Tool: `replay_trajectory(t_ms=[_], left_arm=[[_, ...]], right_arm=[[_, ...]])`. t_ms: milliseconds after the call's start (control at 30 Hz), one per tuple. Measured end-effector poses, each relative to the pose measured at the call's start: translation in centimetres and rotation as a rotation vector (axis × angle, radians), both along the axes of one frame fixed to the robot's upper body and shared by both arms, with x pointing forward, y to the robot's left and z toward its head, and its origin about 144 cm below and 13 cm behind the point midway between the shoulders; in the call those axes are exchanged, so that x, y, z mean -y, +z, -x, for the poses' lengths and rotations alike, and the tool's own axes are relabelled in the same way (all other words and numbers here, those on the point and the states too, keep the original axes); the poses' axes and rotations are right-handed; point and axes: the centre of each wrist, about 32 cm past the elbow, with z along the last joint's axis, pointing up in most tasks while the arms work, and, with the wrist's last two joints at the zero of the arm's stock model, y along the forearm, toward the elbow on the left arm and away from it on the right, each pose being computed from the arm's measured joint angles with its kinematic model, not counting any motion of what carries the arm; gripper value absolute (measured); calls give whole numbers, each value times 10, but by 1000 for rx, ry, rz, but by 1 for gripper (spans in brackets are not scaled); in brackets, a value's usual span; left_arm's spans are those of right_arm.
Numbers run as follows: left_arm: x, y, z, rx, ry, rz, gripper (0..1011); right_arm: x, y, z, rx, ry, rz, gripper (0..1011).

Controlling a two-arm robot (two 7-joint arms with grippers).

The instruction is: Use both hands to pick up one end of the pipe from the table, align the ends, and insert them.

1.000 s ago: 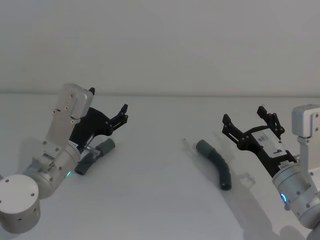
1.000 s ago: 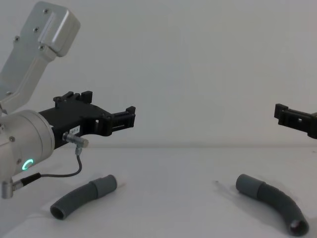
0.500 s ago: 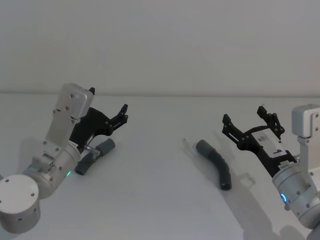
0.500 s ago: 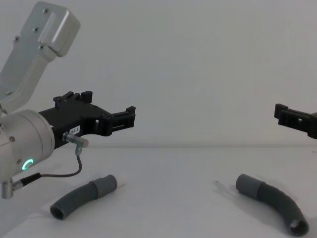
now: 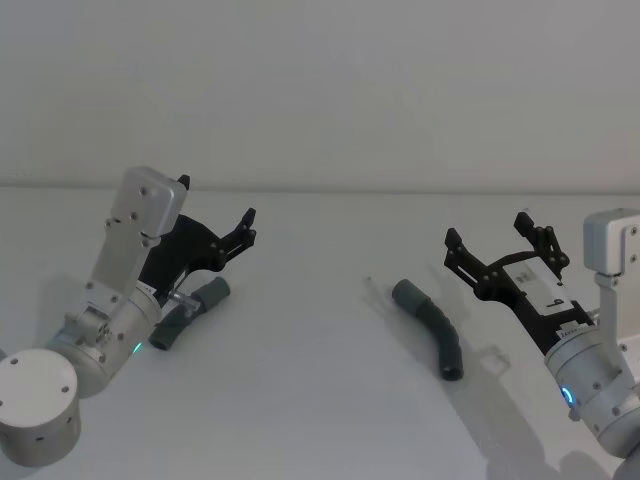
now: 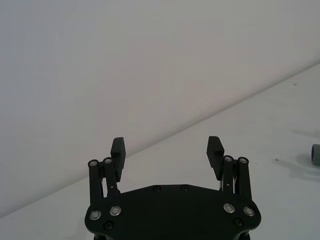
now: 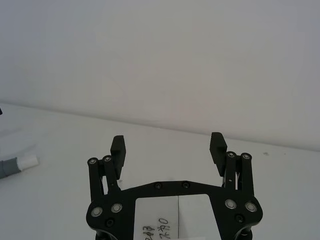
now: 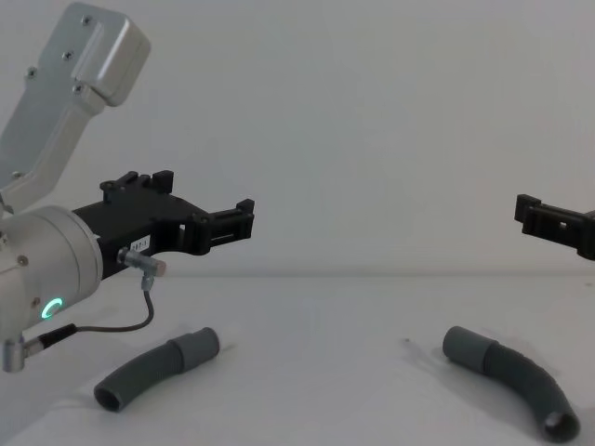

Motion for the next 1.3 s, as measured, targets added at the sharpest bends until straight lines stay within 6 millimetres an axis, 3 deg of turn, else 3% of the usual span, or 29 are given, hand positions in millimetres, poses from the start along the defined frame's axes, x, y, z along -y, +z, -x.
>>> replay_trajectory(t_ms=[533,1300], left_arm=[[-1,2,1,-2,1,-4,1001],[-47,71,19,-198,-13,-172,1001]], right_arm=[[0,0,0,0,0,0,1002],[0,0,0,0,0,0,1001]])
